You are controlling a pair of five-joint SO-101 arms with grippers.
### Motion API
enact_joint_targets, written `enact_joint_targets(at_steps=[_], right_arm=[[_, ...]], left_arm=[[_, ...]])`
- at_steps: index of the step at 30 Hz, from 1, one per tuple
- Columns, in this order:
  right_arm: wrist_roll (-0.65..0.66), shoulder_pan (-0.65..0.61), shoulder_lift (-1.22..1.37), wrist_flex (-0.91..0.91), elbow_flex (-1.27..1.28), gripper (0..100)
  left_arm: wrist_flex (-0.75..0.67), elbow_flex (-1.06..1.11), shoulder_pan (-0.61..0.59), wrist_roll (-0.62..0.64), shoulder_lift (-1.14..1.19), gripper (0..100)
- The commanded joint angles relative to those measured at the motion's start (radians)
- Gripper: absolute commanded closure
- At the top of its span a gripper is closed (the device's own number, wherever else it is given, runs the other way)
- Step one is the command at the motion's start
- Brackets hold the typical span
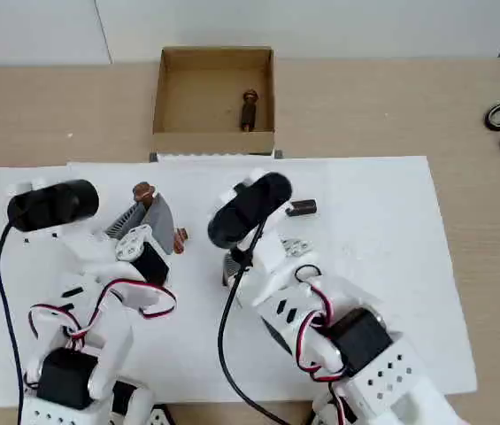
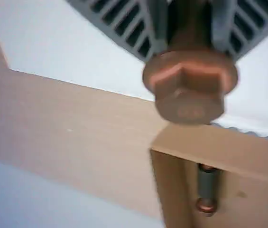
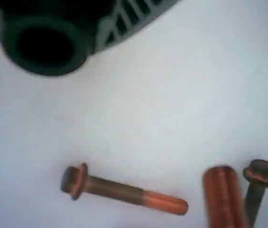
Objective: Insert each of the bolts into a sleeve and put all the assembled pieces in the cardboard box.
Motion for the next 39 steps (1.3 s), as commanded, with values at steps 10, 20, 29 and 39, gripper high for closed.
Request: enact_joint_targets(at_steps=[10,20,29,39], right_arm=[[0.063,-0.079,-0.012,-0.194,0.115,99.7],[0.069,-0.145,-0.012,-0.216,0.115,99.7],[0.069,-0.145,-0.012,-0.245,0.11,99.7],[0.069,-0.147,-0.012,-0.255,0.095,99.7]], left_arm=[[-0.031,-0.004,0.069,0.049,-0.044,99],[-0.032,-0.007,0.069,0.063,-0.044,99],[-0.031,-0.004,0.103,0.063,-0.043,99],[-0.005,0.015,0.123,0.063,-0.041,99]])
